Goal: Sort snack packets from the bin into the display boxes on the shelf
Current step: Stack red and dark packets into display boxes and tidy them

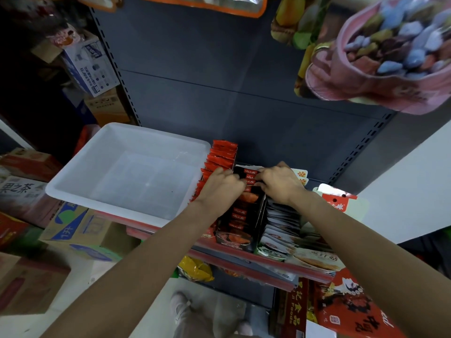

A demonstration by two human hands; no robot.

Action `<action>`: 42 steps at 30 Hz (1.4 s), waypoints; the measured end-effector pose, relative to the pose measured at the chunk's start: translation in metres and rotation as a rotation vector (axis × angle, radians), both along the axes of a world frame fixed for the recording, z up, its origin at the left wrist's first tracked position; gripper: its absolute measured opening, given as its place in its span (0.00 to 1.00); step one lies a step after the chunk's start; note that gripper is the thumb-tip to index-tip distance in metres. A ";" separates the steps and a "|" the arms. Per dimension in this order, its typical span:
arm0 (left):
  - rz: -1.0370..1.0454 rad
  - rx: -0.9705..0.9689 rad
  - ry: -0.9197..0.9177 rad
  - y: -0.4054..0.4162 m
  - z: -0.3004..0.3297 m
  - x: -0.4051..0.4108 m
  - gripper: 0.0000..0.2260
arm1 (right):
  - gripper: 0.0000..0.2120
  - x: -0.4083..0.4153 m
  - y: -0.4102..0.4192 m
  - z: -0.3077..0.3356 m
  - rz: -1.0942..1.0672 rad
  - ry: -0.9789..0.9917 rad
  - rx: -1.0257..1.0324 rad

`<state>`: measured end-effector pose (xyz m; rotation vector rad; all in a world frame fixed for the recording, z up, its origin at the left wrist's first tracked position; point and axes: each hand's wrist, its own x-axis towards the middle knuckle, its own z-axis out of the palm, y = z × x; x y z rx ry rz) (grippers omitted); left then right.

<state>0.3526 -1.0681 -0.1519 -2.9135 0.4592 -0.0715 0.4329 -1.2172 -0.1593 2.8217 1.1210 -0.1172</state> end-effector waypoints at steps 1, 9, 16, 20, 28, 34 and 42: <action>0.011 -0.014 -0.023 0.002 0.003 0.002 0.12 | 0.13 0.001 0.000 0.000 -0.008 0.023 0.017; -0.021 0.038 0.015 0.001 0.000 0.007 0.12 | 0.14 0.006 0.001 0.013 -0.021 0.240 0.009; -0.114 -0.250 -0.007 0.006 -0.015 -0.004 0.08 | 0.14 0.001 0.004 -0.003 -0.009 -0.021 -0.049; -0.136 -0.219 0.166 0.013 -0.021 -0.004 0.13 | 0.13 0.001 0.004 -0.005 -0.015 -0.047 -0.022; -0.135 -0.281 0.232 0.022 -0.021 -0.008 0.13 | 0.11 -0.005 -0.004 -0.005 0.059 -0.014 0.115; -0.098 -0.226 0.163 0.019 -0.015 -0.010 0.13 | 0.14 -0.014 -0.009 -0.007 0.051 -0.056 0.199; -0.068 -0.228 0.141 0.014 -0.011 -0.008 0.09 | 0.14 -0.011 -0.007 -0.005 0.027 -0.007 0.228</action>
